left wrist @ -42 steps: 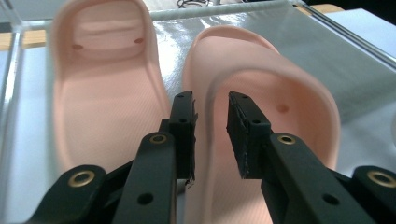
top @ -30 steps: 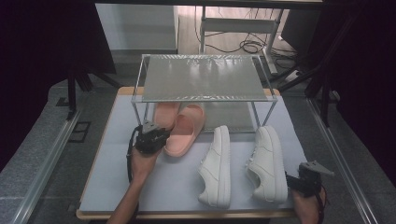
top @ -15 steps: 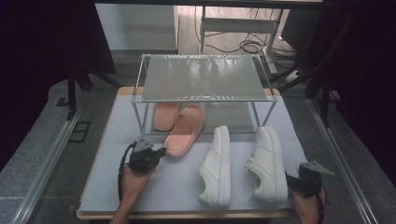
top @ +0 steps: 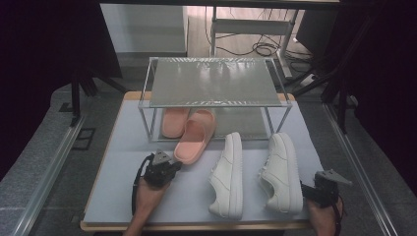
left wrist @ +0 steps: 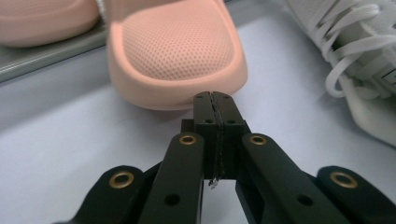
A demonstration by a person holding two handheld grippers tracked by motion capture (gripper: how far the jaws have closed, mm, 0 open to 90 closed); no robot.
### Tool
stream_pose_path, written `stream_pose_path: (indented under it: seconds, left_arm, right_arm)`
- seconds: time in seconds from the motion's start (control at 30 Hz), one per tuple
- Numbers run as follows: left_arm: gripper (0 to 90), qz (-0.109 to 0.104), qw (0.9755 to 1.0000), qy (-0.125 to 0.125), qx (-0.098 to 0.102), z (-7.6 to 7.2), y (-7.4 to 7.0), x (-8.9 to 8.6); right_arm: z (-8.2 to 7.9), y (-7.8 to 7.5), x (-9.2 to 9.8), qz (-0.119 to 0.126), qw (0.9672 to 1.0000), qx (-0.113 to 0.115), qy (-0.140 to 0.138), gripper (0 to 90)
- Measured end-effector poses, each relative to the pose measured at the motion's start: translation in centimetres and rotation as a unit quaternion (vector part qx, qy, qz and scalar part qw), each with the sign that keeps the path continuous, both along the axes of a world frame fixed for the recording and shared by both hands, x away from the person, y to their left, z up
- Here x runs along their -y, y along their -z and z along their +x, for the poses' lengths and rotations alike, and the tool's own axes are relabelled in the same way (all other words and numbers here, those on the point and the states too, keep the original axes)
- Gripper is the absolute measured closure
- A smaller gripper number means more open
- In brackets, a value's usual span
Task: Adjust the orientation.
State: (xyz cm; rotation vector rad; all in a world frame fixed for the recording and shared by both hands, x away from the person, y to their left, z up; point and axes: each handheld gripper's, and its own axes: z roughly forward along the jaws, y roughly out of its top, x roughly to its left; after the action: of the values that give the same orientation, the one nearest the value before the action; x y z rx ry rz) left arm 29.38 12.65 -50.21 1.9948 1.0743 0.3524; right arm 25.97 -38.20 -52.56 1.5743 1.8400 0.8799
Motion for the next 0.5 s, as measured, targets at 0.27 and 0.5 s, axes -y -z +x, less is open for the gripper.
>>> stream_pose_path:
  seconds: [0.27, 0.5]
  left_arm:
    - [89.1, -0.001, 1.0, 0.006, -0.002, 1.4, 0.2, 1.6]
    - [89.4, -0.003, 1.0, -0.005, -0.002, 3.1, 0.5, 2.2]
  right_arm:
    - [0.0, 0.0, 0.0, 0.0, 1.0, 0.0, 0.0, 19.6]
    - [0.0, 0.0, 0.0, 0.0, 1.0, 0.0, 0.0, 19.6]
